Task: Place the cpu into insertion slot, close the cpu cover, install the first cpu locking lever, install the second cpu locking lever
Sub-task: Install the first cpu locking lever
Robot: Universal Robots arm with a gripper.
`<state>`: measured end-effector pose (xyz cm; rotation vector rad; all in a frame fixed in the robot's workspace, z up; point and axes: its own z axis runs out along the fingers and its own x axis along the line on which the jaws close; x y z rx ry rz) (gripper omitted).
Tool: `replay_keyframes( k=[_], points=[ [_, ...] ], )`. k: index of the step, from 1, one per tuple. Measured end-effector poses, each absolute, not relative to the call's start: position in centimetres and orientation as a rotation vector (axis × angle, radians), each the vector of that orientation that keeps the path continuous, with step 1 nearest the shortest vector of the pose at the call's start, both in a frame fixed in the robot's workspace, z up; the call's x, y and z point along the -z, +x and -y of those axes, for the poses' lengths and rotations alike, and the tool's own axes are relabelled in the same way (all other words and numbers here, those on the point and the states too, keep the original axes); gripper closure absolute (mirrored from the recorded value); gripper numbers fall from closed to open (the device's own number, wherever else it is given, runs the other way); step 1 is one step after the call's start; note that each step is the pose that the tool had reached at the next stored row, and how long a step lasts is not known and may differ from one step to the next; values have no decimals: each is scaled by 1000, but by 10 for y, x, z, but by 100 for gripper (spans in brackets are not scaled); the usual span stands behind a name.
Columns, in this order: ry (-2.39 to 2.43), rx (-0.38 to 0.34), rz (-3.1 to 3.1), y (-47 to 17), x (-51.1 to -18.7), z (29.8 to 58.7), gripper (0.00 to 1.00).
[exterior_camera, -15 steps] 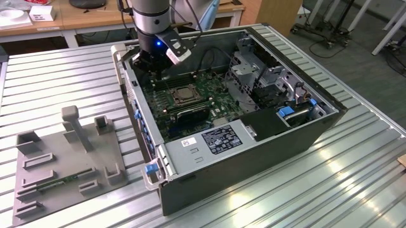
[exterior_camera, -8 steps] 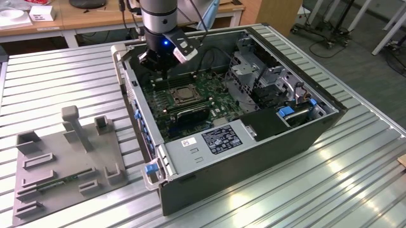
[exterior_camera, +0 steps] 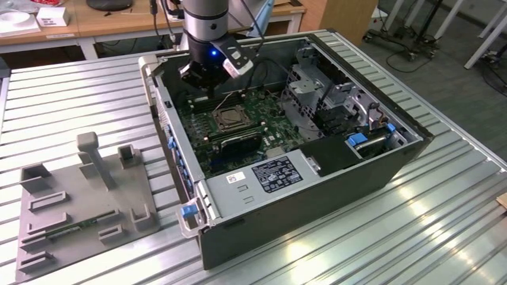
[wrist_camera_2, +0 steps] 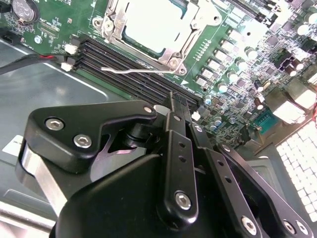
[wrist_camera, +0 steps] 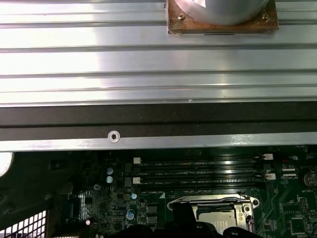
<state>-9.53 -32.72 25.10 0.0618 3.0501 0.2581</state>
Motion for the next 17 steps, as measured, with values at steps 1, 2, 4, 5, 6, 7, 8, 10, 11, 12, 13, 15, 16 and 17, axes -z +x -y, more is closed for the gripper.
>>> replay_keyframes(
  k=[1, 2, 4, 5, 6, 7, 8, 10, 11, 12, 13, 15, 16, 17],
  points=[
    [62, -258, -3050, -95, -251, 327, 89],
    [62, -258, -3050, -95, -251, 327, 89],
    [62, -258, -3050, -95, -251, 327, 89],
    [62, -256, -3050, -95, -251, 327, 89],
    [62, -252, -3050, -95, -251, 327, 89],
    [61, -249, -3051, -95, -251, 327, 89],
    [61, -249, -3051, -95, -251, 327, 89],
    [61, -249, -3051, -95, -251, 327, 89],
    [61, -249, -3051, -95, -251, 327, 89],
    [61, -249, -3051, -94, -251, 327, 89],
    [62, -249, -3051, -93, -251, 327, 89],
    [61, -250, -3051, -90, -251, 327, 89],
    [61, -250, -3051, -88, -251, 327, 89],
    [61, -250, -3051, -87, -250, 327, 89]
  ],
)
